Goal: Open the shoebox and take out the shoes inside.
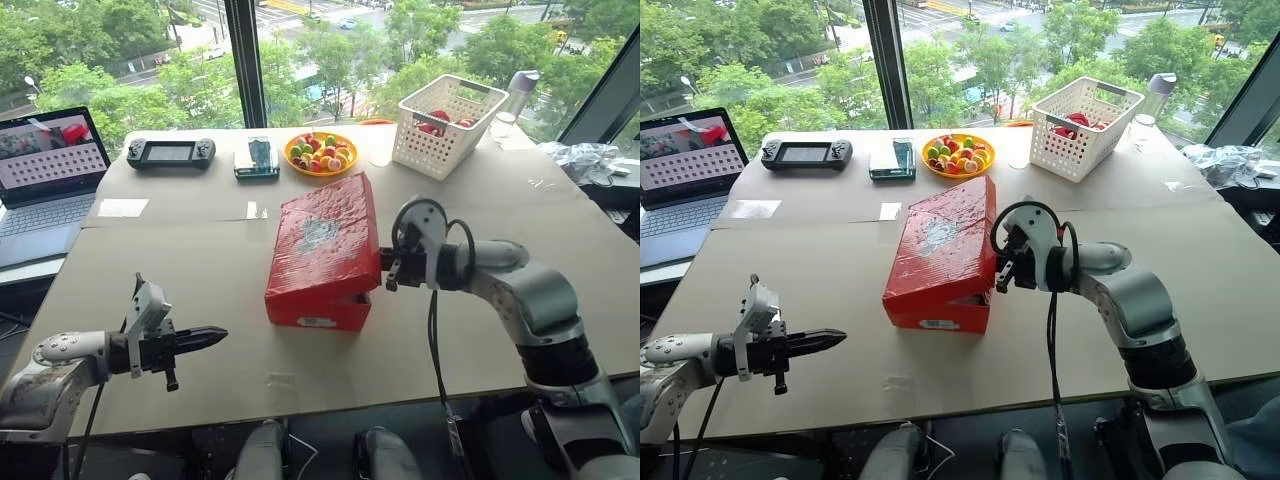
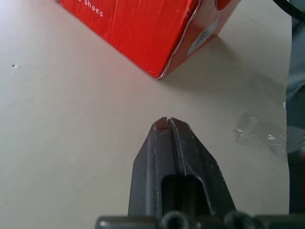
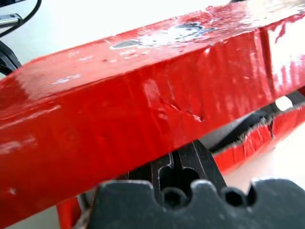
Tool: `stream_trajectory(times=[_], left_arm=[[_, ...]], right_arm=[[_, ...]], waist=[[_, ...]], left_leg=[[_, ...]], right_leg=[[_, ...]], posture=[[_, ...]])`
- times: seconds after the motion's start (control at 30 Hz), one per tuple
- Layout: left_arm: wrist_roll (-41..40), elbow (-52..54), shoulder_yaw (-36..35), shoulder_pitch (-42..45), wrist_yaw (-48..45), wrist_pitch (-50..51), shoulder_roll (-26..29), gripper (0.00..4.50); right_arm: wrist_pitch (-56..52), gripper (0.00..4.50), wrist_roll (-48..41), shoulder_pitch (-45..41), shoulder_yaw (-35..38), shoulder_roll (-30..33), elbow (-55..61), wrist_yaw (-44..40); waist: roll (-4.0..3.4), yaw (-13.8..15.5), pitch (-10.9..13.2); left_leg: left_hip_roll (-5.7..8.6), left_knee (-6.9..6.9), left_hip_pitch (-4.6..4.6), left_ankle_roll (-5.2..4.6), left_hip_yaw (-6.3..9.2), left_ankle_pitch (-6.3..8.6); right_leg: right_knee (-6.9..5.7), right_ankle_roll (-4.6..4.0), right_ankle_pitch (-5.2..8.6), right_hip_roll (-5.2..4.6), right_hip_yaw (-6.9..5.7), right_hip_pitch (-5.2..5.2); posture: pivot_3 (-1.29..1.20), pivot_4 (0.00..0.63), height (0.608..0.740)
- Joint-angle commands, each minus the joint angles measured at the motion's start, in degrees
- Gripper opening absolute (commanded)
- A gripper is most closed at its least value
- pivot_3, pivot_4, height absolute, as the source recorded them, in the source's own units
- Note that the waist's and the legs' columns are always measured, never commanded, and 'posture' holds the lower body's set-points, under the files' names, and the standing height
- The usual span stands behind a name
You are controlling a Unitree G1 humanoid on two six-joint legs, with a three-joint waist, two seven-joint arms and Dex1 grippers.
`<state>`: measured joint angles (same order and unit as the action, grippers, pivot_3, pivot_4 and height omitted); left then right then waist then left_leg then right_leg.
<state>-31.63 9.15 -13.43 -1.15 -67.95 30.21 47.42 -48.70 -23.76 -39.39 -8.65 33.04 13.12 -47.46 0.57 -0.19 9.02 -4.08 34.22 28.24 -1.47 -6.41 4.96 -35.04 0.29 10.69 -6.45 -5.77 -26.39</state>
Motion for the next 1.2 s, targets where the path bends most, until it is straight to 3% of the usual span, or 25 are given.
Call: stream_trajectory(times=[0.03, 0.13, 0.23, 0.37, 0.47, 0.67, 0.77, 0.93, 1.03, 1.1, 1.2], left_arm=[[-0.8, 2.4, -0.1, 0.9, 0.1, -0.5, 0.7, 0.01], [-1.2, 4.1, 1.5, 2.7, 1.1, 0.6, -0.2, 0.01], [-1.8, 4.6, 2.8, 3.0, 1.3, 1.1, -1.2, 0.01], [-0.4, 2.2, 5.1, 4.4, 1.3, 0.7, -2.1, 0.01], [-0.2, 1.2, 5.2, 4.9, 1.8, 0.0, -2.4, 0.01], [-1.2, 4.7, 3.4, 2.0, 4.1, 0.2, -2.9, 0.01], [-4.2, 10.7, -2.2, -4.5, 6.9, 2.8, -2.7, 0.01], [-6.7, 11.8, -14.7, -14.1, 6.4, 4.5, 0.0, 0.01], [-7.8, 11.1, -26.8, -20.5, 5.9, 6.1, 1.4, 0.01], [-8.6, 10.3, -31.0, -22.0, 4.2, 6.5, 2.9, 0.01], [-11.6, 4.6, -37.0, -16.6, 0.9, 9.3, 10.8, 0.01]], right_arm=[[-0.3, 0.04, 2.4, -7.6, -4.2, -0.2, -0.4, -0.9], [1.6, 0.04, 5.8, -15.9, -8.4, -1.5, -5.6, -2.2], [2.0, 0.04, 7.5, -24.6, -9.2, -6.6, -11.1, -0.1], [3.0, 0.04, 3.9, -32.5, 0.1, -17.5, -18.2, 7.2], [2.2, 0.04, 2.1, -32.1, 4.9, -20.0, -19.7, 9.8], [3.4, 0.04, 3.4, -30.0, 5.3, -18.4, -22.9, 10.1], [4.4, 0.04, 6.4, -25.9, 1.9, -14.9, -23.6, 8.6], [3.7, 0.04, 8.4, -24.1, -1.8, -15.5, -22.8, 8.4], [1.0, 0.04, 7.5, -21.7, -1.6, -13.5, -18.9, 6.9], [-0.1, 0.04, 7.5, -20.9, -1.8, -13.0, -17.5, 6.6], [-3.4, 0.04, 7.4, -18.3, -2.7, -11.2, -12.7, 6.5]], waist=[[-0.01, 0.0, 0.0], [-0.02, -0.1, 0.0], [-0.02, -0.1, 0.0], [-0.01, -0.3, 0.0], [0.03, -0.2, 0.0], [0.06, 0.2, 0.0], [0.13, 0.0, -0.1], [0.12, -1.1, -0.1], [0.11, -1.4, -0.1], [0.1, -1.2, -0.1], [0.14, -0.6, 0.0]], left_leg=[[-0.04, -0.15, 0.03, 0.0, -0.11, 0.0], [-0.2, -0.27, 0.06, 0.0, -0.47, 0.0], [-0.57, -0.51, 0.38, 0.0, -1.27, 0.0], [-0.76, -0.4, 0.09, 0.01, -1.65, 0.0], [-0.8, -0.37, 0.02, 0.02, -1.6, -0.01], [-0.76, -0.24, 0.03, 0.03, -1.64, -0.02], [-0.75, -0.12, 0.06, 0.02, -1.69, -0.02], [-0.83, -0.19, 0.02, 0.03, -1.66, -0.02], [-0.89, -0.23, -0.03, 0.03, -1.5, -0.02], [-0.91, -0.24, -0.08, 0.03, -1.48, -0.01], [-0.91, -0.24, 0.07, 0.04, -1.55, -0.01]], right_leg=[[0.15, 0.01, -0.02, -0.01, -0.01, -0.04], [0.15, 0.0, -0.04, -0.02, 0.11, -0.25], [0.01, -0.35, -0.33, -0.01, 0.17, -0.69], [0.09, -0.32, -1.37, 0.01, -0.08, -0.77], [0.07, -0.29, -1.4, 0.02, -0.3, -0.84], [0.17, -0.29, -1.41, -0.11, -0.09, -0.79], [0.19, -0.21, -1.39, -0.1, 0.03, -0.74], [0.08, -0.23, -1.23, -0.02, 0.1, -0.89], [-0.02, -0.25, -1.24, 0.06, 0.03, -0.99], [0.01, -0.25, -1.24, 0.02, -0.04, -1.2], [0.12, -0.29, -1.27, -0.04, -0.1, -1.39]], posture=[[0.0, 0.15, 0.74], [0.0, 0.15, 0.74], [0.0, 0.15, 0.74], [0.0, 0.15, 0.74], [0.0, 0.15, 0.74], [0.0, 0.15, 0.74], [0.0, 0.15, 0.74], [0.0, 0.15, 0.74], [0.0, 0.15, 0.74], [0.0, 0.15, 0.74], [0.0, 0.15, 0.74]])
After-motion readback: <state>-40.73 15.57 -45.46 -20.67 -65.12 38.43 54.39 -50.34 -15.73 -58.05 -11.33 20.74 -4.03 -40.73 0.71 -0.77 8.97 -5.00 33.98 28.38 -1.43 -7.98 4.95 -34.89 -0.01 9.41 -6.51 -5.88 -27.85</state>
